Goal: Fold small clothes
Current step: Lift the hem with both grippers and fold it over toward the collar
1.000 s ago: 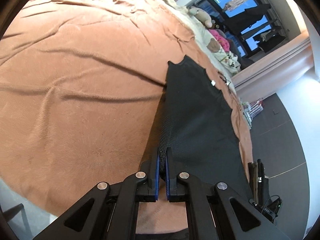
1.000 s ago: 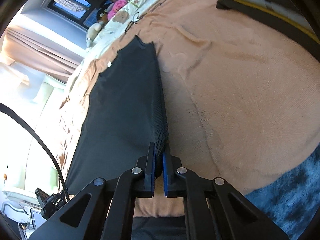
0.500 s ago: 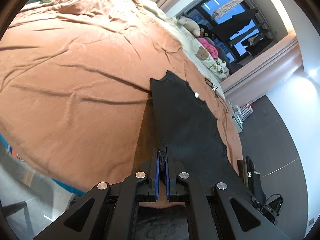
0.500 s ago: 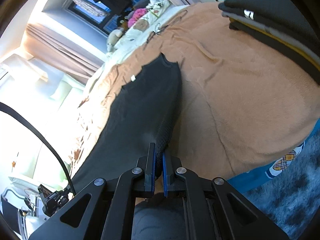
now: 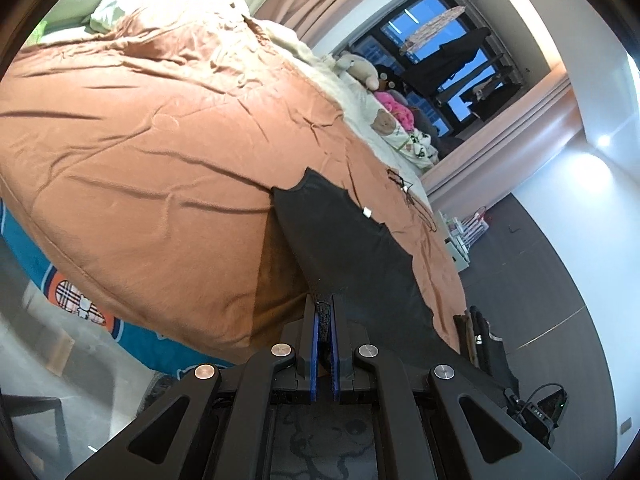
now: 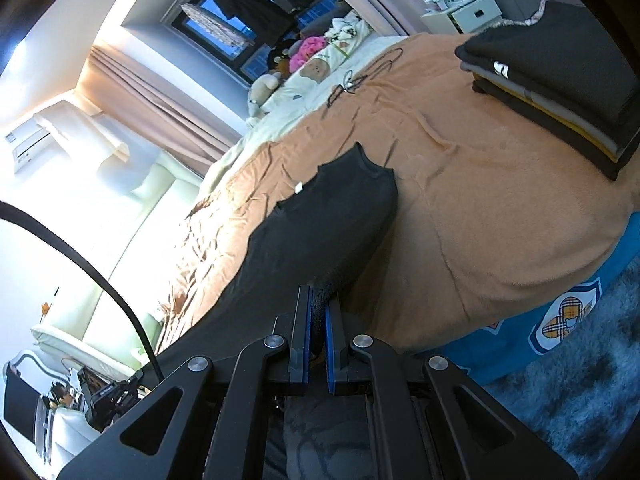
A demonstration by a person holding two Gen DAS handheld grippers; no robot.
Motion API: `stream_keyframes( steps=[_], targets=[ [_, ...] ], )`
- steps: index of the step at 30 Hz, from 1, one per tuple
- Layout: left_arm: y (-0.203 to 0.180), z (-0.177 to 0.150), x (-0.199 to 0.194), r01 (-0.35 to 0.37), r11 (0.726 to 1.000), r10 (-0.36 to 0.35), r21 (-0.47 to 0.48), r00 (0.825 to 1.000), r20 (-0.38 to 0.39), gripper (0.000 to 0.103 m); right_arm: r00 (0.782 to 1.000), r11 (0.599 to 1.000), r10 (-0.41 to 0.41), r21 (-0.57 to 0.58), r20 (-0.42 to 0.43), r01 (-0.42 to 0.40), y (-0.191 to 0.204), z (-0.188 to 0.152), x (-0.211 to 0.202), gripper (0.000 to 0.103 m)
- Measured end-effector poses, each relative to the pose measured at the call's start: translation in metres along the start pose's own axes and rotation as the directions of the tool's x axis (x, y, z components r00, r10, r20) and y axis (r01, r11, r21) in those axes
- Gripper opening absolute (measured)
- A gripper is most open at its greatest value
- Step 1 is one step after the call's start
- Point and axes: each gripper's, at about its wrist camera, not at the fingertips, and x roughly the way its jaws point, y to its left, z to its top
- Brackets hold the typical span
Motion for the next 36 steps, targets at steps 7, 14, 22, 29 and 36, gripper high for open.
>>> stream_keyframes(
  steps=[7,14,22,29,36],
  targets=[
    [-0.014,-0.001,-0.033,0.032,0.999,-0.034,0.033,0.999,0.037,0.004,0.998,0.997,0.056,-0.047,0.022,-0.055,0.005,-0.008,-0.018,0.002],
    [-0.024,0.004,-0.047,0.05,0.997,-0.054,0.059,0.996,0.073,0.004,0.995,0.995,0.088,-0.061,0.052,-0.085,-0.006,0.0,-0.025,0.002],
    [-0.02,0.023,-0.025,0.041,0.998,-0.045,0.051,0.997,0.065,0.004,0.995,0.995,0.084,-0.066,0.046,-0.081,-0.01,0.014,-0.004,0.002],
    [-0.024,0.045,0.007,0.02,0.999,-0.022,0.051,0.999,0.044,0.004,0.998,0.998,0.044,-0.046,0.032,-0.043,-0.003,0.038,0.025,0.002],
    [-0.025,0.072,0.058,-0.016,0.998,0.015,0.054,1.0,0.013,0.004,1.0,0.999,0.008,-0.04,0.007,-0.007,0.006,0.065,0.061,0.002]
  ],
)
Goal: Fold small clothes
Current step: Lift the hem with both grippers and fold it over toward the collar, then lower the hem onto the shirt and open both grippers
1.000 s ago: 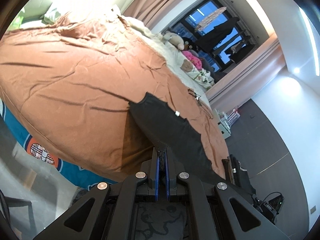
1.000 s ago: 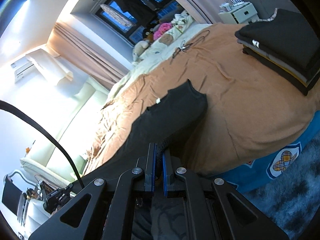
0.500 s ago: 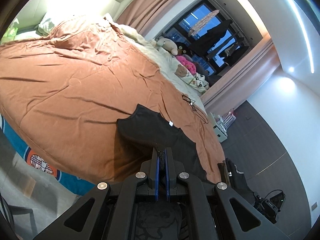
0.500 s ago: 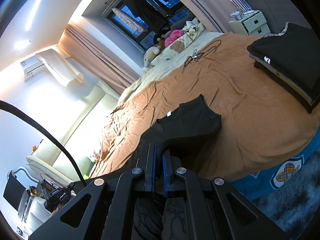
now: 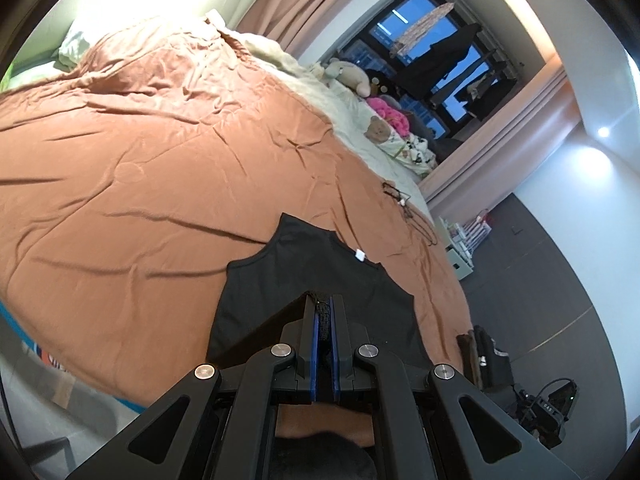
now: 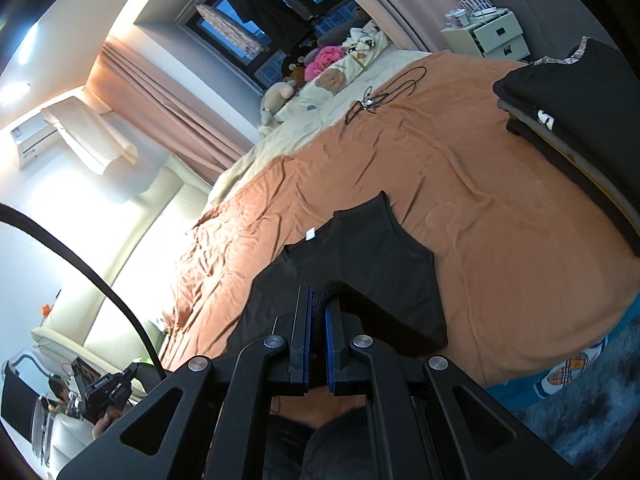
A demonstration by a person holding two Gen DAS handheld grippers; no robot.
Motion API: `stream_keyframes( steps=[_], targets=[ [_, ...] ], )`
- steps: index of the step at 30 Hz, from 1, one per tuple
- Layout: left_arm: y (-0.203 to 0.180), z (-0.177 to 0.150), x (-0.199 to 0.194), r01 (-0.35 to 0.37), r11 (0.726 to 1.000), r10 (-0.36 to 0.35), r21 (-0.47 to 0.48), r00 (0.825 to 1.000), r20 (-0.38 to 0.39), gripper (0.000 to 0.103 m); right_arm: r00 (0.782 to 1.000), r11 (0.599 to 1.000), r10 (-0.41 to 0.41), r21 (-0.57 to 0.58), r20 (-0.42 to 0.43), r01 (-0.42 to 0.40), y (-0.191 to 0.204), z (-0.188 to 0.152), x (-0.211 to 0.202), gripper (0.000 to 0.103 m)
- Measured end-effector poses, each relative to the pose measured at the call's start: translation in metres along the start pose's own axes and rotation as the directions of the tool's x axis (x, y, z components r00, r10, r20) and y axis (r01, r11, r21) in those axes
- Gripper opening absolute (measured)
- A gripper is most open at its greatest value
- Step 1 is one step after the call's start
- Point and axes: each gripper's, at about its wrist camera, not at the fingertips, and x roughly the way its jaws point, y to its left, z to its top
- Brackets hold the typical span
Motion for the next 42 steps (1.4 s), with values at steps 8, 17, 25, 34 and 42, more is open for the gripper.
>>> stream_keyframes(
  steps=[8,17,25,34,42],
  targets=[
    [0.009,0.021,0.059,-0.064,0.998,0.063,-0.008,0.996,-0.058,0.004,0.998,0.999,-0.039,0.004,-0.058,0.039,0.002,0.027,0.057,0.002],
    [0.027,0.036,0.126,-0.141,0.99,0.138,-0.016,0.982,-0.128,0.004,0.988,0.995,-0.085,0.03,-0.129,0.09,-0.012,0.059,0.119,0.002],
    [0.042,0.046,0.177,-0.195,0.981,0.19,-0.013,0.966,-0.175,0.004,0.972,0.988,-0.143,0.033,-0.188,0.151,-0.028,0.072,0.162,0.002],
    [0.058,0.057,0.224,-0.265,0.964,0.256,-0.008,0.941,-0.222,0.006,0.938,0.969,-0.236,0.012,-0.252,0.247,-0.036,0.081,0.194,0.005],
    [0.047,0.053,0.211,-0.317,0.937,0.342,0.146,0.919,-0.197,0.057,0.932,0.951,-0.303,-0.134,-0.198,0.28,-0.001,0.079,0.172,0.064]
  ],
)
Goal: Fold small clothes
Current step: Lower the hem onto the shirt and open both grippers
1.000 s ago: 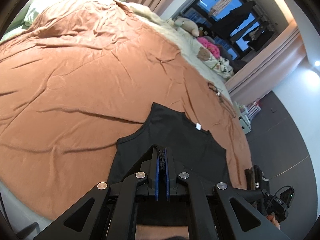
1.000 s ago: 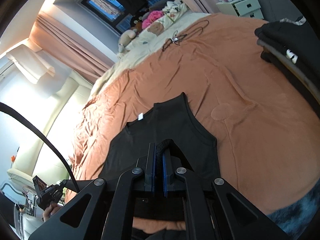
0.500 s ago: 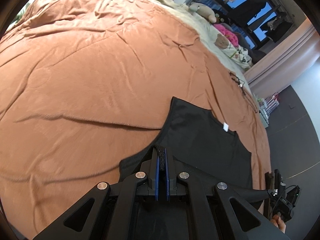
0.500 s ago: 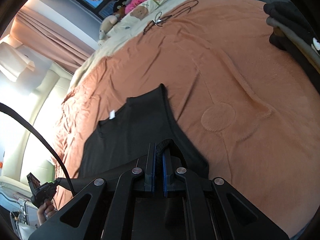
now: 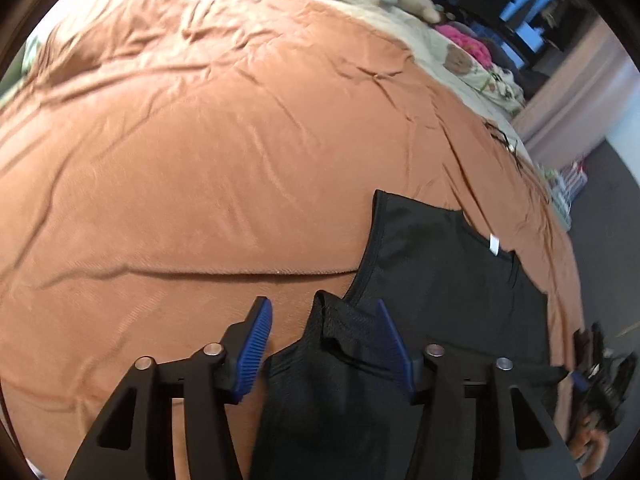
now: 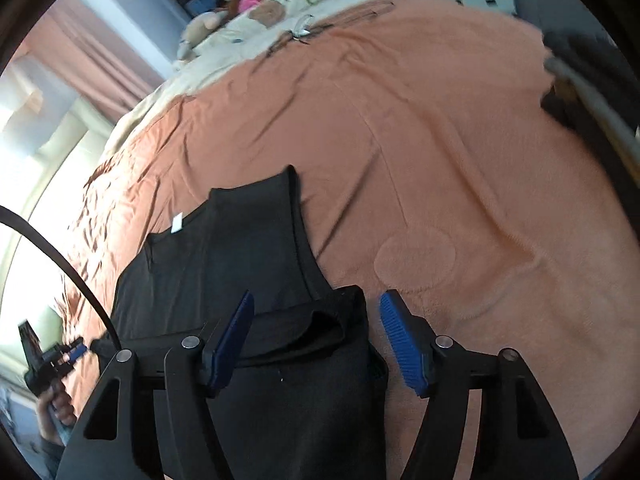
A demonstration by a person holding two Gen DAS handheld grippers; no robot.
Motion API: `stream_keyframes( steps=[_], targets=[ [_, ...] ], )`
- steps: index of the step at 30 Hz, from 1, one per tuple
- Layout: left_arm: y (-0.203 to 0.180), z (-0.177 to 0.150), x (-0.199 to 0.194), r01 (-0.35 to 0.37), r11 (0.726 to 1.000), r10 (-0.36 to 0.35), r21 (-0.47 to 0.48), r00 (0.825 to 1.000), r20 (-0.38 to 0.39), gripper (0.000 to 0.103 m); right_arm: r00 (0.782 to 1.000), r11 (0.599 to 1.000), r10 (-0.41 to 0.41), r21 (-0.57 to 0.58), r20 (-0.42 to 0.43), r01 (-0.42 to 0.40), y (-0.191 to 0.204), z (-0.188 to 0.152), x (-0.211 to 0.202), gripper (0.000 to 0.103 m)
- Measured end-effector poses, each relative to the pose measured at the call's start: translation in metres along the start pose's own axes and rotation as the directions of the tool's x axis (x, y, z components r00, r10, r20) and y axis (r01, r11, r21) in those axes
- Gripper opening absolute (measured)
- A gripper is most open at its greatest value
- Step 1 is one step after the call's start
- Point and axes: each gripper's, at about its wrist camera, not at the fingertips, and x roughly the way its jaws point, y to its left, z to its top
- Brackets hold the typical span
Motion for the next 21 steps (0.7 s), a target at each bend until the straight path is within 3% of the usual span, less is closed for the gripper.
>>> stream_keyframes(
  steps=[11,17,21],
  targets=[
    [-0.006,-0.021,0.011,-0.082,0.978,0.103,0.193,0.99,-0.101,0.057,0.992,0.988,-0.091,-0.133,-0.084,0.079,0.013,-0.021,-0.003,0.064],
    [-0.018,-0.029,0.028,-0.135,0.934,0.191,0.331,0.972,-0.141,0.057,0.976,0.969,-0.173,-0.2,-0.134,0.144,0.029,-0.009,0.021,0.064],
    [-0.021,-0.03,0.037,-0.18,0.903,0.247,0.39,0.961,-0.127,0.057,0.959,0.952,-0.236,-0.234,-0.158,0.196,0.028,-0.011,0.04,0.064]
  ],
)
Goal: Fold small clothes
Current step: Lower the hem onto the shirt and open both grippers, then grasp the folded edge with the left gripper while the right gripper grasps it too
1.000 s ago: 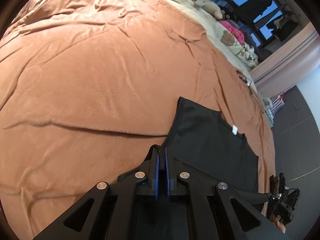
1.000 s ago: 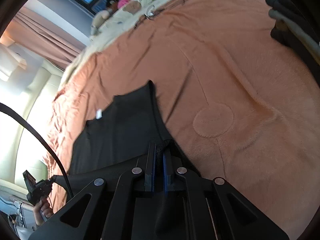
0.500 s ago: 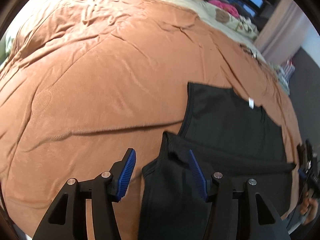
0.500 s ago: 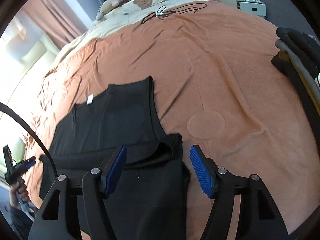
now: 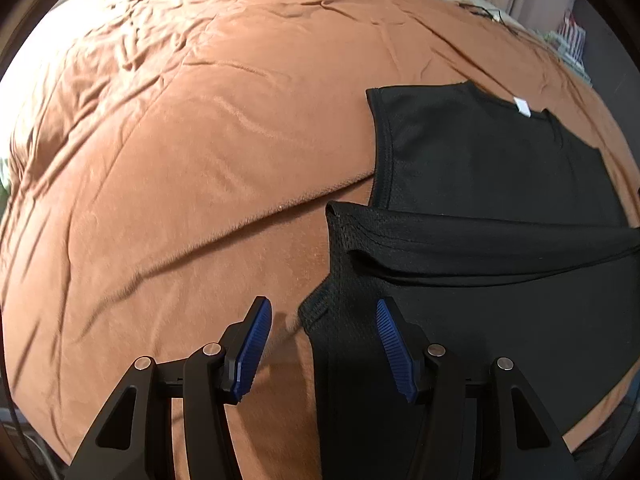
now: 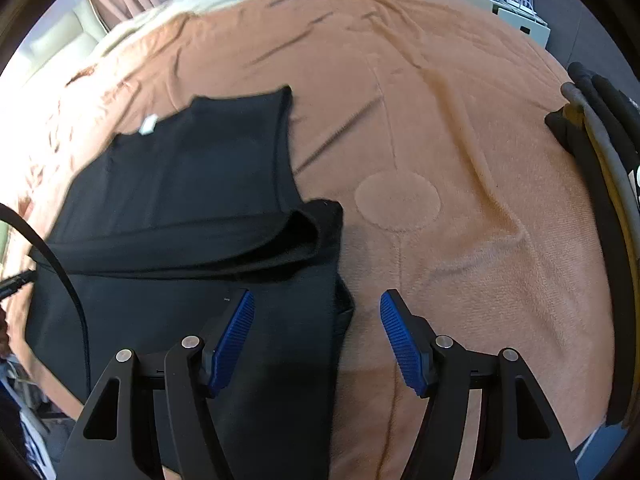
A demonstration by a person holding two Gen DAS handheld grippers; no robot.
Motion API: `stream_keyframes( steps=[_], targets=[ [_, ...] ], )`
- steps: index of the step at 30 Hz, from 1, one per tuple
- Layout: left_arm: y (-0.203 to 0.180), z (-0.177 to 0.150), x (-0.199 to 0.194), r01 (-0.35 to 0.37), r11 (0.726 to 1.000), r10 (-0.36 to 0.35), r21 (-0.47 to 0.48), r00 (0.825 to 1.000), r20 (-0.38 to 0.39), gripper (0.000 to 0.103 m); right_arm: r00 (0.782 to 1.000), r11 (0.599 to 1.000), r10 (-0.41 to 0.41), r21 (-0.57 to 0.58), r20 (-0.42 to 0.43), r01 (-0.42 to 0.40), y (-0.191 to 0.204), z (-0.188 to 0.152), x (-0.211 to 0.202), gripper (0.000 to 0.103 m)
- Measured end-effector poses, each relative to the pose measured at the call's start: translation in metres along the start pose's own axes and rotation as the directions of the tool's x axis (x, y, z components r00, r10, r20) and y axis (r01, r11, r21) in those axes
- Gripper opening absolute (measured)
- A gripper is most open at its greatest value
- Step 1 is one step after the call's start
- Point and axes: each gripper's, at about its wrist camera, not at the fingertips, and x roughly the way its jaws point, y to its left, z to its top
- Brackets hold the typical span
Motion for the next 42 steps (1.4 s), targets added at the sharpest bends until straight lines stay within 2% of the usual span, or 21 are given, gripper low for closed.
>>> stream_keyframes(
  steps=[5,11,19,26,30,34,37,40,42],
  targets=[
    [-0.001,0.009,0.013,-0.016,1.0,0.016,0.019,1.0,-0.012,0.057,0.999,0.999,-0.043,-0.028,0.0,0.043,0.006,0.008,0.019,0.064],
    [0.002,0.03,0.022,-0.006,1.0,0.006,0.012,1.0,-0.01,0.057,0.999,0.999,-0.028,-0.041,0.035,0.029,0.012,0.026,0.035,0.064],
    [0.004,0.052,0.033,0.059,0.998,-0.058,-0.027,0.998,0.014,0.056,0.998,0.998,0.012,-0.064,0.069,-0.007,0.016,0.039,0.046,0.057],
    [0.003,0.059,0.042,0.11,0.993,-0.109,-0.054,0.994,0.017,0.049,0.995,0.997,0.072,-0.039,0.072,-0.07,0.006,0.042,0.051,0.048],
    [0.01,0.06,0.042,0.169,0.981,-0.168,-0.097,0.986,0.018,0.048,0.992,0.994,0.105,-0.021,0.064,-0.104,0.001,0.046,0.054,0.048],
    [0.018,0.057,0.039,0.232,0.964,-0.23,-0.133,0.973,0.031,0.045,0.985,0.986,0.162,0.022,0.061,-0.163,-0.01,0.046,0.053,0.04],
    [0.024,0.053,0.038,0.279,0.948,-0.277,-0.155,0.96,0.039,0.039,0.975,0.974,0.213,0.068,0.063,-0.217,-0.02,0.044,0.052,0.033],
    [0.035,0.05,0.036,0.331,0.923,-0.329,-0.195,0.943,0.046,0.025,0.974,0.973,0.215,0.074,0.069,-0.22,-0.024,0.043,0.051,0.023],
    [0.041,0.051,0.037,0.339,0.915,-0.337,-0.218,0.94,0.049,0.018,0.973,0.971,0.219,0.078,0.07,-0.225,-0.024,0.042,0.05,0.018]
  ],
)
